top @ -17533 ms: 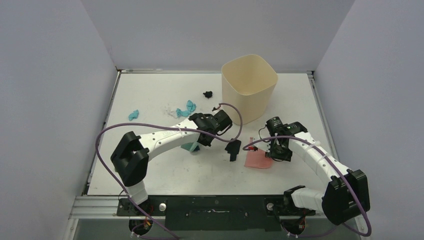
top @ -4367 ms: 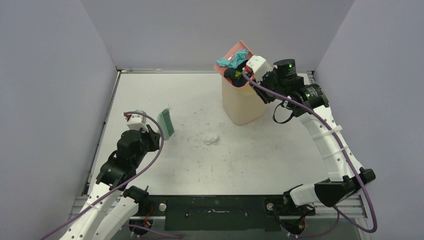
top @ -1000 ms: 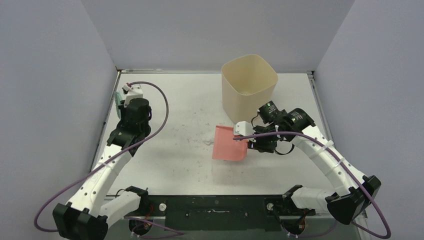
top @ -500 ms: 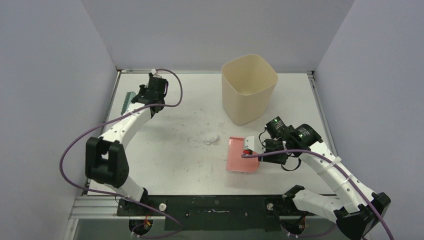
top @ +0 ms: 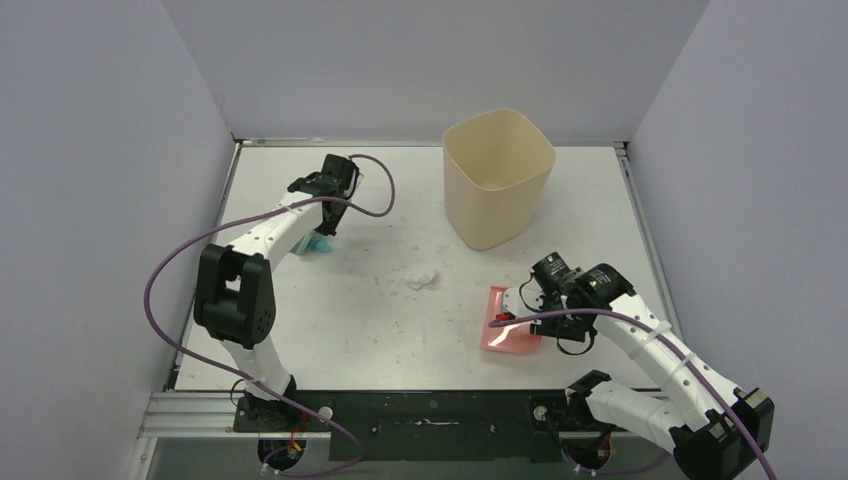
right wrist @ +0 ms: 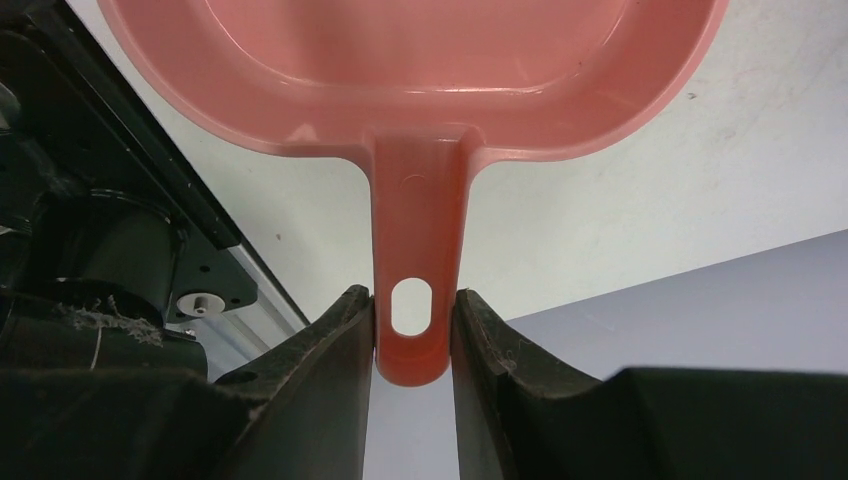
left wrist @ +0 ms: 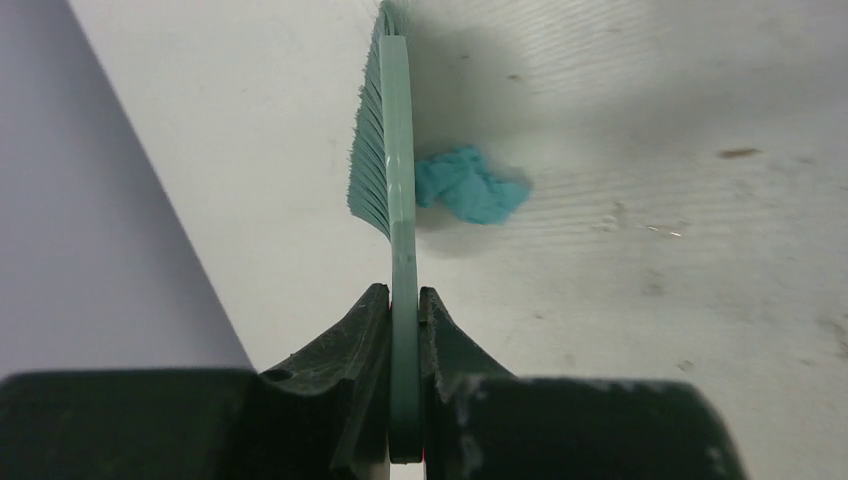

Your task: Sweep away the paper scraps from the table

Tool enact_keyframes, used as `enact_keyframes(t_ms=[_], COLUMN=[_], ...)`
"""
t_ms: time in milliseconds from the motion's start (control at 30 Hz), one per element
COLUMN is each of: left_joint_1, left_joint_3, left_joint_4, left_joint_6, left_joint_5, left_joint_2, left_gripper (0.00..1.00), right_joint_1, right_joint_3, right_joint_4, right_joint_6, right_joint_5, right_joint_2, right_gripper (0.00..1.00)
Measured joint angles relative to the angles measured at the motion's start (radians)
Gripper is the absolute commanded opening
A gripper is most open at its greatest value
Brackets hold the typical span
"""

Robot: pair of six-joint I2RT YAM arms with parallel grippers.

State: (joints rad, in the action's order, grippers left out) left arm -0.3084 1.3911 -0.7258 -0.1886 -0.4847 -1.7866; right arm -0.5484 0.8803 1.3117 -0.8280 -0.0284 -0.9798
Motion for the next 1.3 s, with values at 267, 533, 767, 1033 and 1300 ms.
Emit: enact_keyframes(t_ms=[267, 533, 767, 1033, 1300], left_joint_1=[-0.143, -0.284, -0.354, -0.364, -0.391], left_joint_3=[0.001, -0.002, -0.055, -0.092, -0.144], left_joint_4=[-0.034, -0.036, 0.011, 0.064, 0.105], left_joint_6=[0.043, 0.153, 0.282, 0.446, 0.572], left_joint_5=[0.282, 0.438, 0.562, 0.676, 0.748], left_joint_2=[0.106, 0.114, 0.167, 0.171, 0.274], left_gripper=[0.0, 0.0, 0.0, 0.0, 0.0], right_joint_1=[0.006, 0.006, 0.003, -0.042, -0.095], right_joint_3=[-0.021, -0.021, -0.016, 0.036, 0.047], right_joint_4=[-0.079, -0.185, -0.265, -0.325, -0.348], right_joint_6=[0.032, 0.072, 0.108, 0.145, 0.179], right_joint_5=[-0.043, -0.052, -0.031, 0.045, 0.085], right_joint_2=[-0.113, -0.262, -0.402, -0.522, -0.555], right_gripper=[0.05, 0.05, 0.05, 0.05, 0.05])
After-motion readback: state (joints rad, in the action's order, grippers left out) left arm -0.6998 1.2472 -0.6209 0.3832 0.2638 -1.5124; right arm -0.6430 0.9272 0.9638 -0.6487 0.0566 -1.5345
